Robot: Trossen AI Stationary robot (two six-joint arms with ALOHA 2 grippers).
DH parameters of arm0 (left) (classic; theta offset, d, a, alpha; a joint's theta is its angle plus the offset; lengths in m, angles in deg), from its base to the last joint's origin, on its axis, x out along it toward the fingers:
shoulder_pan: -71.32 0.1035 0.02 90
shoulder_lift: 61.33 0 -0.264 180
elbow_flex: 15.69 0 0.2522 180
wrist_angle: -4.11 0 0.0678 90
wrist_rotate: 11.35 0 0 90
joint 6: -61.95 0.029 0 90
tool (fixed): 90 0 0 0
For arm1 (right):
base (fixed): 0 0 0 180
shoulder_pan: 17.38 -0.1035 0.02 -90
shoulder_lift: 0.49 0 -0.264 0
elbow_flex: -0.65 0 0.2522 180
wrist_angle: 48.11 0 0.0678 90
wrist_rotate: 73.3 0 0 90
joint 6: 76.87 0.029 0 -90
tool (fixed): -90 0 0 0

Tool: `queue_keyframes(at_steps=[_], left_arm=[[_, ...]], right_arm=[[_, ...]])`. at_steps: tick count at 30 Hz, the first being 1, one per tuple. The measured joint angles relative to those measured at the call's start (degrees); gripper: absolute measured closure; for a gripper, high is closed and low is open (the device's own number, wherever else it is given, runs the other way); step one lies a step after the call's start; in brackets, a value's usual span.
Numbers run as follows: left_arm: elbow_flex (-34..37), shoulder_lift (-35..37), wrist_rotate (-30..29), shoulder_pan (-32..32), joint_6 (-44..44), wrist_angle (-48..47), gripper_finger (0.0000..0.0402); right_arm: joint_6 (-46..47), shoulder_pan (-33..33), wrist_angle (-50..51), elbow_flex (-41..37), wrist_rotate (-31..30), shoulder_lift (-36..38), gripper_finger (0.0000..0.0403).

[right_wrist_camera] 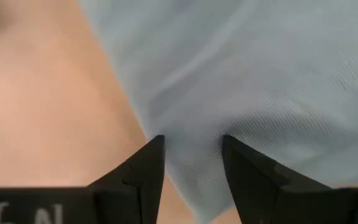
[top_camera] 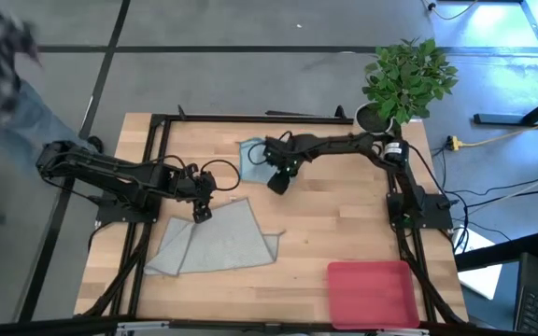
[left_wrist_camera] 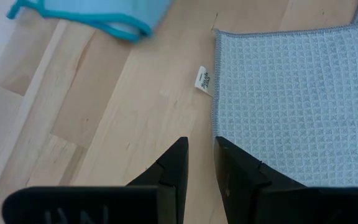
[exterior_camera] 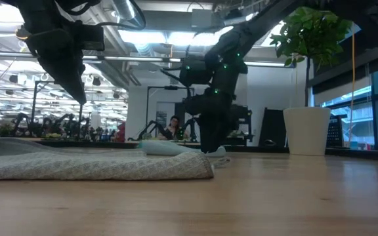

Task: Roll microfiber towels into tight, uniform cylinder then place into a basket
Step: Roll blue towel

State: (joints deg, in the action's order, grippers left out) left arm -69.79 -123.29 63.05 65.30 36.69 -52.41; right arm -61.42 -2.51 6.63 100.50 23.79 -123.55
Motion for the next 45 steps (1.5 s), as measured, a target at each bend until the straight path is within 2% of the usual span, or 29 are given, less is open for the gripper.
queue_keyframes(at_steps=[5, 11, 17, 22, 30, 34, 37, 40, 45], left_arm=[[0.0, 0.0, 0.0, 0.0, 0.1, 0.0, 0.0332], [0.0, 0.0, 0.0, 0.0, 0.3, 0.2, 0.0332], [0.0, 0.0, 0.0, 0.0, 0.4, 1.1, 0.0332], [2.3, -0.5, -0.4, -0.4, 4.8, 9.9, 0.0332], [2.8, -1.1, -0.3, -0.4, 17.3, 17.6, 0.0332], [2.9, -2.6, -0.3, -0.4, 20.8, 19.0, 0.0332], [2.9, -4.8, -1.0, -0.4, 21.4, 20.5, 0.0332], [2.9, -7.0, -3.3, -0.2, 21.2, 21.6, 0.0332], [2.9, -9.8, -3.4, 0.4, 21.1, 25.6, 0.0332]], right_arm=[[-0.8, -4.3, -1.6, -0.1, 0.1, -0.1, 0.0240], [-2.5, -6.6, 0.0, 2.8, -6.3, 0.7, 0.0240], [-6.1, -8.6, 1.9, 5.9, -16.6, 5.5, 0.0240], [-8.6, -10.8, 4.9, 5.6, -24.1, 8.1, 0.0240], [-9.3, -13.6, 9.6, 3.3, -25.6, 8.4, 0.0240], [-6.7, -15.0, 13.2, 3.2, -32.6, 9.0, 0.0240], [-4.9, -15.6, 15.2, 3.2, -34.5, 10.5, 0.0240], [-4.0, -15.9, 15.1, 3.2, -34.5, 11.5, 0.0240], [-4.9, -16.0, 15.3, 3.3, -34.3, 11.6, 0.0240]])
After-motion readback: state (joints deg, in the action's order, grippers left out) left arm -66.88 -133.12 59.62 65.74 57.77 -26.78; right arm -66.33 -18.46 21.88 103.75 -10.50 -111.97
